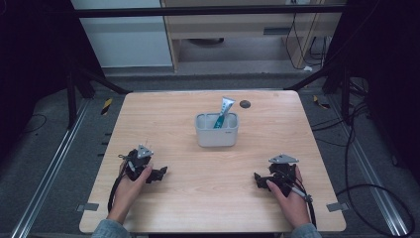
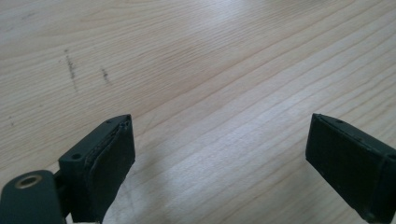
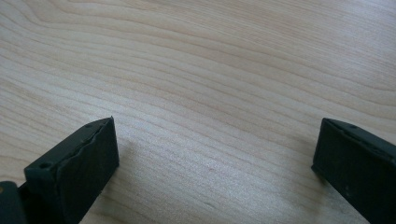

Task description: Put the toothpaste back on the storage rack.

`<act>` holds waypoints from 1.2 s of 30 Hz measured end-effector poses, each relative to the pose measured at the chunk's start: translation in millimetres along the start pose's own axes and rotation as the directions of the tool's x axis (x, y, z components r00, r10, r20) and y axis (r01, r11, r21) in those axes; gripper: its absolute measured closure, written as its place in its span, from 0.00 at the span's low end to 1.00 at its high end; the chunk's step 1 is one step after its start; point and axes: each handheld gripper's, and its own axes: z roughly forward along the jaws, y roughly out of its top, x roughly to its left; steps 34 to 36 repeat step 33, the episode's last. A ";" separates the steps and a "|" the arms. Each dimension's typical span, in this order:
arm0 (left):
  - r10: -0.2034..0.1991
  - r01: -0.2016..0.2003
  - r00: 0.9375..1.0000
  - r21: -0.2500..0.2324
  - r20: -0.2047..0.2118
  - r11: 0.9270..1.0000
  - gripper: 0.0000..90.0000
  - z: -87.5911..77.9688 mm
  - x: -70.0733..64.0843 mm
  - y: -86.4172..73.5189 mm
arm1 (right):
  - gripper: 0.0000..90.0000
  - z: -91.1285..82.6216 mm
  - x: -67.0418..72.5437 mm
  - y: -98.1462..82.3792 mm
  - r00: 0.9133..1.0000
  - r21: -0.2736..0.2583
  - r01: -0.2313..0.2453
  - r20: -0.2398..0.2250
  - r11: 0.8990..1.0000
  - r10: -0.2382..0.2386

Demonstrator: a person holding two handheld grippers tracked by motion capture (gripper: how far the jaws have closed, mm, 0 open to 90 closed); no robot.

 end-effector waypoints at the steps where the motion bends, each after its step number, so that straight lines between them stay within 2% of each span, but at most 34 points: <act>1: -0.007 0.007 1.000 -0.002 -0.001 1.000 0.09 0.7 1.9 -0.8 | 0.00 0.0 0.0 0.0 1.000 0.000 0.000 0.000 1.000 0.000; 13: -0.037 0.037 0.999 0.011 -0.032 0.999 0.09 9.2 17.2 -4.4 | 0.00 0.0 0.0 0.0 1.000 0.000 0.000 0.000 1.000 0.000; 17: -0.060 0.059 0.998 -0.004 -0.021 0.998 0.07 12.4 22.3 -6.7 | 0.00 0.0 0.0 0.0 1.000 0.000 0.000 0.000 1.000 0.000; 21: -0.054 0.053 0.998 -0.036 -0.016 0.998 0.04 15.0 24.2 -9.4 | 0.00 0.0 0.0 0.0 1.000 0.001 0.000 0.000 1.000 0.000; 36: -0.048 0.048 0.999 -0.026 -0.005 0.999 0.00 18.2 25.4 -7.0 | 0.00 0.0 1.2 -0.3 1.000 -0.002 0.000 0.002 1.000 0.000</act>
